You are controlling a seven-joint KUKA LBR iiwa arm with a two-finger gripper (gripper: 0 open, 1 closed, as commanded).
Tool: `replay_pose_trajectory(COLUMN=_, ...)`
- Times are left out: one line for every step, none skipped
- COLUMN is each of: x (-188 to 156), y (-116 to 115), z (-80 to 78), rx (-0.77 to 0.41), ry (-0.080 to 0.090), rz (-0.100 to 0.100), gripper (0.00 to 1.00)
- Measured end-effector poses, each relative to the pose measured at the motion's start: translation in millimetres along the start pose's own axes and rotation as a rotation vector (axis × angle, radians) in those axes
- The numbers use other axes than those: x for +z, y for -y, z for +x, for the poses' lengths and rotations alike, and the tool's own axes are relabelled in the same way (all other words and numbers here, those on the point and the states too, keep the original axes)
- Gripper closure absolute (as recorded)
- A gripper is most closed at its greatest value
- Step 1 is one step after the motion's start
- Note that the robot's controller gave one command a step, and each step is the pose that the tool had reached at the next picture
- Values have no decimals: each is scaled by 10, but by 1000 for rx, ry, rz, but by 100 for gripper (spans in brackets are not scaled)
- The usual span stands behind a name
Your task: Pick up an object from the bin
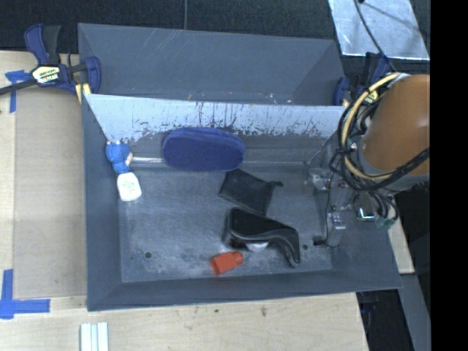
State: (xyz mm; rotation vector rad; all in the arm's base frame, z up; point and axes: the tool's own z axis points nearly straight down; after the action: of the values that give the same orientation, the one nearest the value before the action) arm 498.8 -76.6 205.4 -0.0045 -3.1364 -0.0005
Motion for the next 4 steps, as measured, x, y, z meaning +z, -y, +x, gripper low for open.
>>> replay_pose_trajectory(x=1375, y=-572, z=81, rx=-161, ry=13, rz=1, gripper=0)
replay_pose_trajectory(x=1046, y=-398, z=-64, rx=-482, ry=11, rz=3, gripper=0)
replay_pose_trajectory(x=1054, y=-859, z=-57, rx=-219, ry=6, rz=-1, gripper=0)
replay_pose_trajectory(x=1351, y=-589, z=122, rx=-52, ry=12, rz=1, gripper=0)
